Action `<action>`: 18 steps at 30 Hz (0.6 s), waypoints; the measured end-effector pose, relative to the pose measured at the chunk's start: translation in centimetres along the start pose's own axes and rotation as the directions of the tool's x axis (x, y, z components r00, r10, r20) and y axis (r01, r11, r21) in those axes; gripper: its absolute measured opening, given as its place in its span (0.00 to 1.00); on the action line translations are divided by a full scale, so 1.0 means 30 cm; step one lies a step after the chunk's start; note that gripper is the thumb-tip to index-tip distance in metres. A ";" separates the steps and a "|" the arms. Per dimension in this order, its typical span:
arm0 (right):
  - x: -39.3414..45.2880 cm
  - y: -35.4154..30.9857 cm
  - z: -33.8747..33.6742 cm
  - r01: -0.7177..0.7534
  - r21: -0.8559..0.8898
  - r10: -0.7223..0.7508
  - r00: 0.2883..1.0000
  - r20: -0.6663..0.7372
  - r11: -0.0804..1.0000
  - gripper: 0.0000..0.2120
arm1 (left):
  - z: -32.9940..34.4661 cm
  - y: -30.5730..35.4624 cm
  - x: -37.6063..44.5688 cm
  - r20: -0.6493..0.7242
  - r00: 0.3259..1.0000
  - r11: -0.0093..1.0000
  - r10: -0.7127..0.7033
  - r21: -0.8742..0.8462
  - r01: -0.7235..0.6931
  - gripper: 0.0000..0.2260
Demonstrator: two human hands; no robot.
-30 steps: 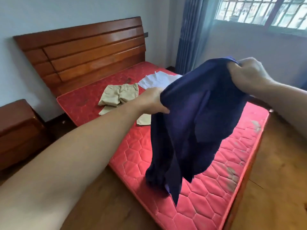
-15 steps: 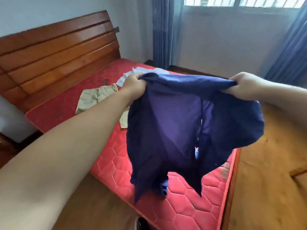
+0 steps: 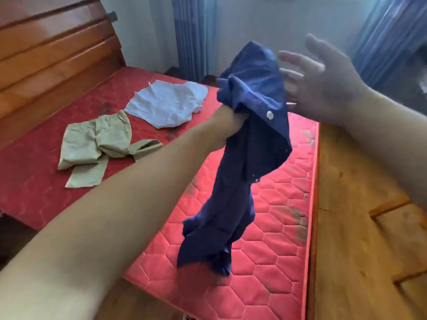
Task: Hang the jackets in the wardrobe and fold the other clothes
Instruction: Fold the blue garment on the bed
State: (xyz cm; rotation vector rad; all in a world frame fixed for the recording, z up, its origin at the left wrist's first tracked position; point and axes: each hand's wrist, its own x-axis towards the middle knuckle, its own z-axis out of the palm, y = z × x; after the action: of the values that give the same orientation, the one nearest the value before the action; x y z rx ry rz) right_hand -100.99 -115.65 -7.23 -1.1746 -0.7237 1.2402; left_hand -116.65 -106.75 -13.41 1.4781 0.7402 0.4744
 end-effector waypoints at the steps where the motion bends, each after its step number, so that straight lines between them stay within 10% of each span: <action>1: -0.004 0.067 -0.050 -0.017 -0.071 0.016 1.000 -0.019 0.997 0.19 | 0.013 0.038 -0.006 0.018 0.998 0.983 -0.053 -0.174 0.055 0.07; 7: -0.109 0.580 -0.198 -0.400 -0.673 0.428 0.894 -0.136 0.622 0.46 | 0.072 0.200 0.012 -0.066 0.996 0.883 -0.052 -0.470 0.015 0.03; 14: -0.038 0.765 -0.185 -0.473 -0.343 0.307 0.845 -0.438 0.812 0.01 | 0.022 0.242 0.004 -0.086 0.993 0.848 0.076 -0.519 -0.110 0.07; 18: -0.030 0.682 -0.236 -0.410 -0.461 0.148 0.851 -0.504 0.787 0.12 | -0.017 0.122 0.088 -0.179 0.983 0.966 -0.030 -0.259 -0.017 0.15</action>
State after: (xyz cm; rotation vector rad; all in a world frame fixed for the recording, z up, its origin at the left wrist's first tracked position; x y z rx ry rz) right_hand -101.36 -120.21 -28.40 -2.0479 -0.5781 0.9564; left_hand -114.61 -104.31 -10.18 1.1969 0.7932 0.6819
